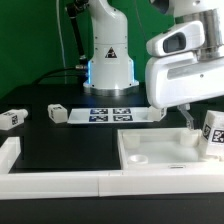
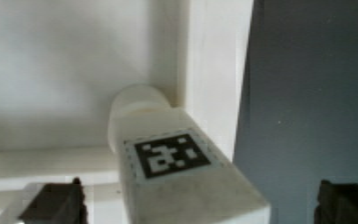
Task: Assemble square table
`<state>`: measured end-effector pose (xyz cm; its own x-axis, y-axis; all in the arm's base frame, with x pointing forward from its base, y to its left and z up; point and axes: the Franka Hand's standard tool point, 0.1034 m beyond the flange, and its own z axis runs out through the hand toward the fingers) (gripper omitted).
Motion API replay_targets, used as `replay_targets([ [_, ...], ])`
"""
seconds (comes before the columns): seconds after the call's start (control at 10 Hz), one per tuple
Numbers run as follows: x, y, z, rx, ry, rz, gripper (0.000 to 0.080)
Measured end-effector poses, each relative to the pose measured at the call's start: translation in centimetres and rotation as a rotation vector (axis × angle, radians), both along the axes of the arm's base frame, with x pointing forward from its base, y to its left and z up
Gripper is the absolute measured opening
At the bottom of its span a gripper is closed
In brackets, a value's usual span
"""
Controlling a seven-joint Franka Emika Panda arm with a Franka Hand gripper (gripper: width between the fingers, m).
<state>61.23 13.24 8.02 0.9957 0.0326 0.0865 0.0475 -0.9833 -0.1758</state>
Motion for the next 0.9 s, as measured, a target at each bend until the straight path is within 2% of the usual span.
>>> replay_targets([
  [0.3, 0.2, -0.7, -0.4, -0.005, -0.018, 0.023, 0.0649],
  [0.5, 0.2, -0.5, -0.4, -0.002, -0.015, 0.008, 0.0625],
  [0.7, 0.3, -1.0, -0.4, -0.004, -0.01, -0.029, 0.0315],
  [0.9, 0.3, -1.3, -0.4, 0.009, 0.018, -0.186, 0.03],
])
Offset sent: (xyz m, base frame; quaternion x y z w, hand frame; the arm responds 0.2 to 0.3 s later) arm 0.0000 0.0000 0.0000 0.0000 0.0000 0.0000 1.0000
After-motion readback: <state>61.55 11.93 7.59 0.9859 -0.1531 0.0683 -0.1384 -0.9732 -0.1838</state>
